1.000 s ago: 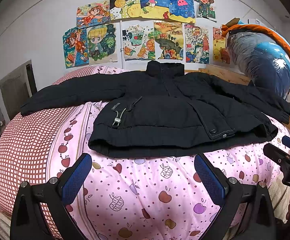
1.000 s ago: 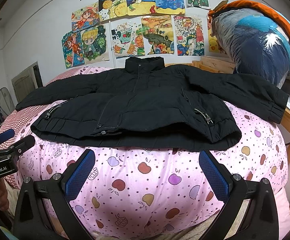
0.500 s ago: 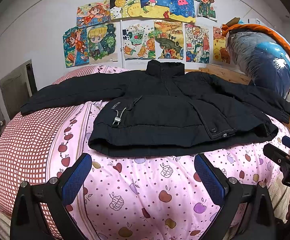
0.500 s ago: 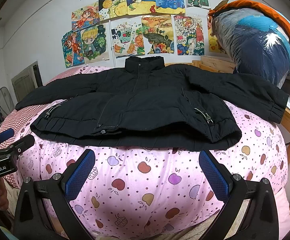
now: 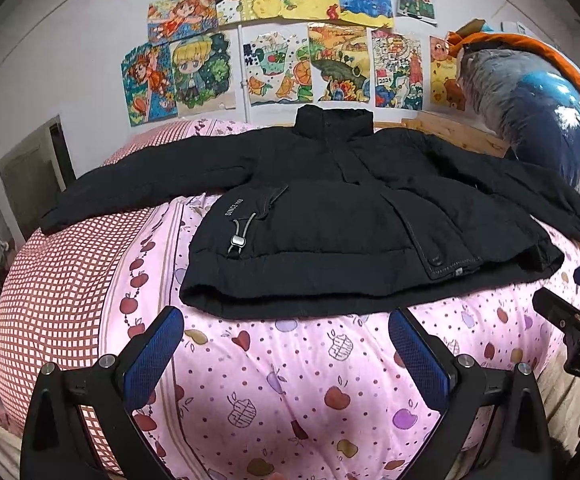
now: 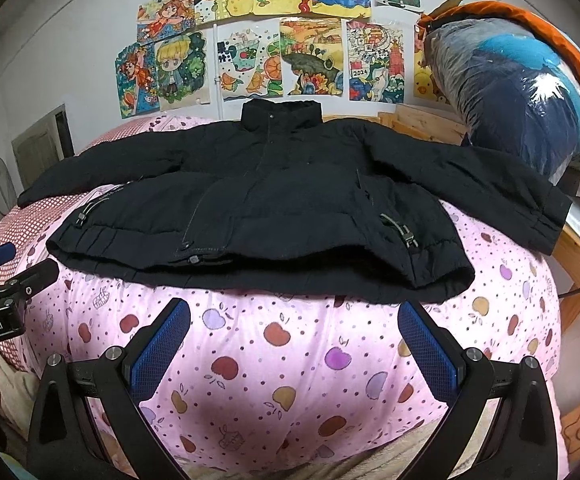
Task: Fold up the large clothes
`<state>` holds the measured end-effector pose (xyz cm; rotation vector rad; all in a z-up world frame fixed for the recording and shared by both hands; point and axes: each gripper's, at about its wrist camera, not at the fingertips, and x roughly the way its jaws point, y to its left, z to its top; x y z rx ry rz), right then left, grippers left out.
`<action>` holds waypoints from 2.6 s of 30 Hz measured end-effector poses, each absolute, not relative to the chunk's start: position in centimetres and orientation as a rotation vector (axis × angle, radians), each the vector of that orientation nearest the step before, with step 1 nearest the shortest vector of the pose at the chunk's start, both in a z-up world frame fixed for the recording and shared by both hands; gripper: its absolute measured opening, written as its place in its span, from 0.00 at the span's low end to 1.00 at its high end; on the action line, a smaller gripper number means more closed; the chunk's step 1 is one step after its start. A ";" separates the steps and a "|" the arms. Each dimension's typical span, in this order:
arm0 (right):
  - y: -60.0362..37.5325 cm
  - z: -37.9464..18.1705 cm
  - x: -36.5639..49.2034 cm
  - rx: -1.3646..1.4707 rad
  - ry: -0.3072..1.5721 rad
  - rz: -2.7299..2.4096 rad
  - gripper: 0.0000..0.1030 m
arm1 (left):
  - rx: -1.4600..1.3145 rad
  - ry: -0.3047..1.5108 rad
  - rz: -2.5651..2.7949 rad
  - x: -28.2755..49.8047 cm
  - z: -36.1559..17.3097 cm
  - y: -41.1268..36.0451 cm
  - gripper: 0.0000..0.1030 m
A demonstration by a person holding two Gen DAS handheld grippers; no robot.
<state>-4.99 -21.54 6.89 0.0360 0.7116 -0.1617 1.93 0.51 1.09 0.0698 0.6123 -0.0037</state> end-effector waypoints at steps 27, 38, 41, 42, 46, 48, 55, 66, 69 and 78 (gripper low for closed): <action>-25.6 20.9 4.1 -0.036 0.841 -0.295 0.99 | 0.124 0.634 -0.219 8.4 14.4 -4.9 1.00; -29.1 15.2 14.6 -0.067 0.907 -0.264 0.99 | 0.089 0.626 -0.072 14.7 15.7 -4.8 1.00; -28.8 13.6 15.3 -0.106 0.886 -0.240 0.99 | 0.083 0.617 -0.059 15.7 16.0 -5.1 1.00; -28.7 13.3 15.6 -0.113 0.881 -0.237 0.99 | 0.086 0.617 -0.058 15.9 16.0 -5.3 1.00; -28.9 13.6 14.2 -0.083 0.804 -0.221 0.99 | 0.112 0.629 -0.114 17.4 15.8 -7.7 1.00; -29.9 14.0 12.7 -0.039 0.756 -0.225 0.99 | 0.130 0.626 -0.139 18.2 15.5 -9.4 1.00; -33.3 12.8 9.6 -0.018 0.797 -0.284 0.99 | 0.161 0.653 -0.284 21.5 12.8 -15.2 1.00; -41.5 5.8 5.8 0.475 0.774 -0.406 0.99 | 0.276 0.584 -0.457 30.2 7.1 -19.3 1.00; -44.5 2.6 6.3 0.718 0.721 -0.450 0.99 | 0.312 0.583 -0.444 33.4 6.2 -20.6 1.00; -47.5 0.8 7.6 0.896 0.532 -0.584 0.87 | 0.135 0.711 -0.392 43.5 1.9 -24.2 1.00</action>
